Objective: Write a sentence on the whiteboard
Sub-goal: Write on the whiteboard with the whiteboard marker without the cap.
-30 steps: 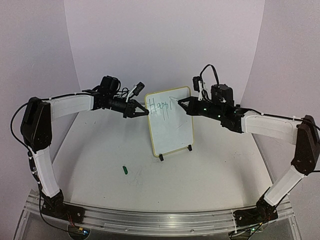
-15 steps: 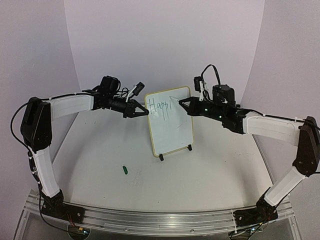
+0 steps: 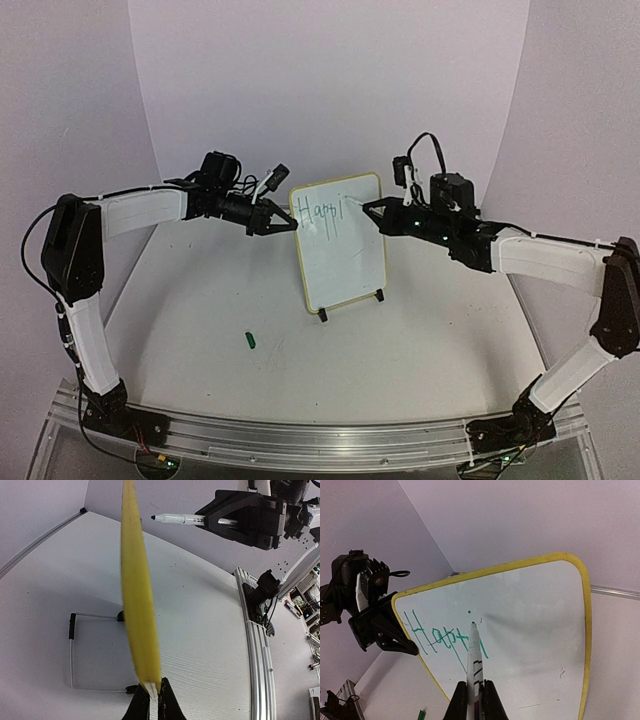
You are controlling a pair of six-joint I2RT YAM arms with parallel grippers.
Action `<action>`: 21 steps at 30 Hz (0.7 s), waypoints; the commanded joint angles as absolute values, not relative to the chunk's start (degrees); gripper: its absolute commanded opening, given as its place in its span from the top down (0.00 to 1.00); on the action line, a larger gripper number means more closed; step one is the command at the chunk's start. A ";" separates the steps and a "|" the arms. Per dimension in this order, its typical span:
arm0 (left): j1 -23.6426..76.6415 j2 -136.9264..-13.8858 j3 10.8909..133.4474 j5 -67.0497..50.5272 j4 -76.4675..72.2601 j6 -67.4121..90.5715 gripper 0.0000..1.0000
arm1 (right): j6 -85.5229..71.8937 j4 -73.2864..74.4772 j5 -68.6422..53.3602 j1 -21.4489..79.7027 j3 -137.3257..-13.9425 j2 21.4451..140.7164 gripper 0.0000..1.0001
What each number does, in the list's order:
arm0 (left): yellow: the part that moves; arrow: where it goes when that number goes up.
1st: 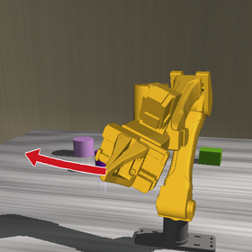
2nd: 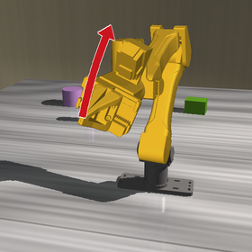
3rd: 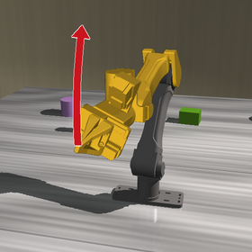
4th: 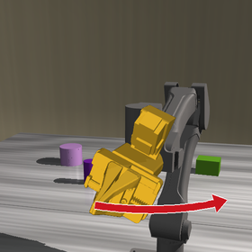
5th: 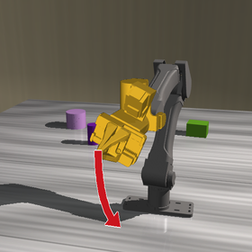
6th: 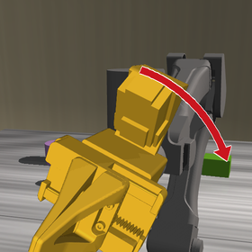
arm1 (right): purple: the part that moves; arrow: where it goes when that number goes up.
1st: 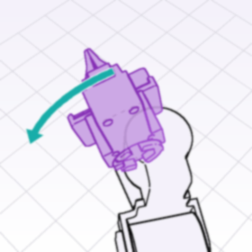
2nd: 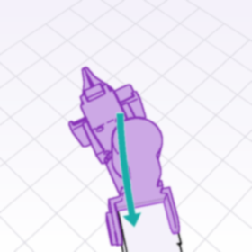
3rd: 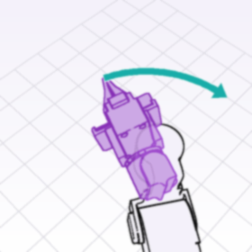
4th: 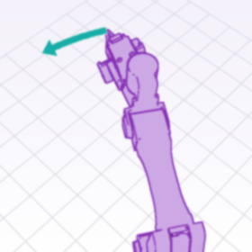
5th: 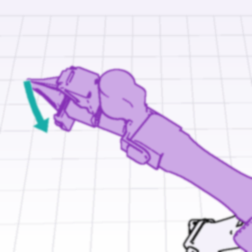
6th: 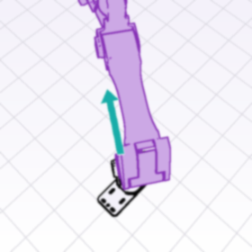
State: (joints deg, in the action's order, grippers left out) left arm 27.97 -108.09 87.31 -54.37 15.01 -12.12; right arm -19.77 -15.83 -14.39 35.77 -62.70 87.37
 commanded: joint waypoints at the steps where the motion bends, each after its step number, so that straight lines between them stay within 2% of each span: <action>1: 28.30 -109.61 88.41 -53.83 18.80 -13.61 1.00 | -19.51 -16.99 -13.90 35.95 -64.97 89.42 1.00; 21: 28.30 -109.66 88.57 -53.99 18.72 -13.69 1.00 | -20.40 -16.36 -12.87 35.95 -62.08 90.00 1.00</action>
State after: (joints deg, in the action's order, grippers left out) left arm 27.97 -108.14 87.33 -54.37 15.03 -12.16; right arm -19.82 -15.42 -13.50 35.77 -63.54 90.13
